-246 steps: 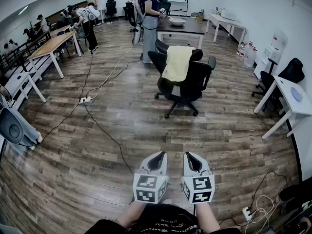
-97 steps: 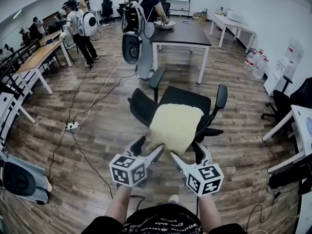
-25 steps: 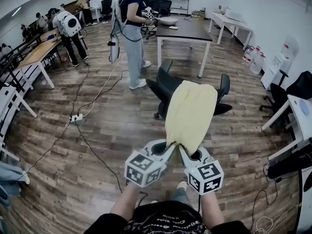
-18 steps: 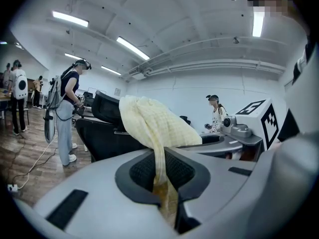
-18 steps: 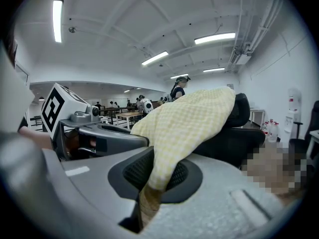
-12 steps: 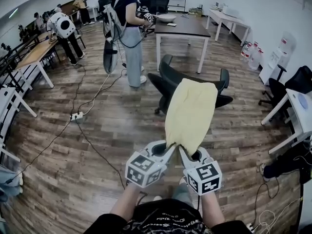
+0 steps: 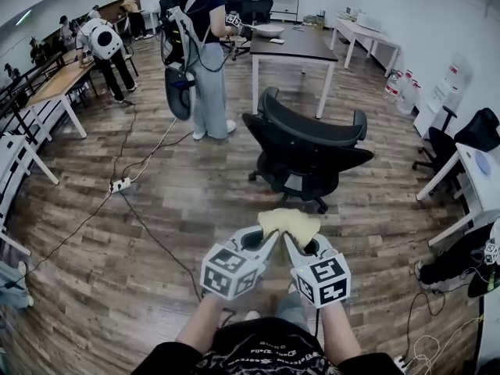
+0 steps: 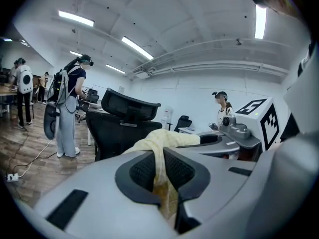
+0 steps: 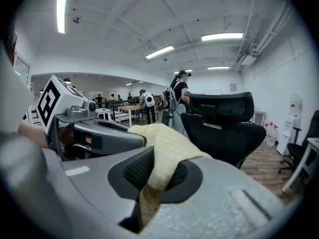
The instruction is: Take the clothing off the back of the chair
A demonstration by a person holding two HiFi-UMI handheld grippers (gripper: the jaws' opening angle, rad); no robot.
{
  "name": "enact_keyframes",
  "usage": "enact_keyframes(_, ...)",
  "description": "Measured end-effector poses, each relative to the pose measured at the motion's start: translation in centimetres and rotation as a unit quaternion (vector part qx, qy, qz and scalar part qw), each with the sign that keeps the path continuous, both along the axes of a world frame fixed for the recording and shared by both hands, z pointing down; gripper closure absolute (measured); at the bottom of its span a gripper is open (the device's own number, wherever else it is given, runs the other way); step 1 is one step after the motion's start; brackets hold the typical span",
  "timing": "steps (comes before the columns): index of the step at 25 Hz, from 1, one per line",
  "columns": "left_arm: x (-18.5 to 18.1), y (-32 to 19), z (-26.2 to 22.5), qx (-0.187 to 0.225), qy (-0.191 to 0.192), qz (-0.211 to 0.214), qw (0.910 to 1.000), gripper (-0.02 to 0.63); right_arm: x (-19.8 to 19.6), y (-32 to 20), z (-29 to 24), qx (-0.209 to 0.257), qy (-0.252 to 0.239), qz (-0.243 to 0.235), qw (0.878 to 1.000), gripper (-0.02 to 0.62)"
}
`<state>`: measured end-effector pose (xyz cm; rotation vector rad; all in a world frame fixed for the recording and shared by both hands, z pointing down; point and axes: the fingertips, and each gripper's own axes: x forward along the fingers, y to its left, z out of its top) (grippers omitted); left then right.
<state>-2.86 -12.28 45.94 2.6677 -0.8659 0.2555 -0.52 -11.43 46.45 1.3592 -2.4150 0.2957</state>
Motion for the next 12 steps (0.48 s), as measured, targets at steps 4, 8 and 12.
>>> enact_keyframes(4,-0.6,0.8,1.8,-0.015,-0.019,-0.011,0.9996,0.574,-0.7,0.7,2.1,-0.034,-0.008,-0.003,0.999,0.571)
enact_keyframes(8,-1.3,1.4,2.5,-0.017,-0.029,-0.011,0.9994,0.574,-1.3,1.6,2.7,-0.040,-0.004,-0.002,0.999,0.571)
enact_keyframes(12,-1.3,1.8,2.7,-0.014,-0.033,-0.014,0.9993,0.574,-1.2,2.1,2.6,-0.037,0.001,0.007,0.999,0.571)
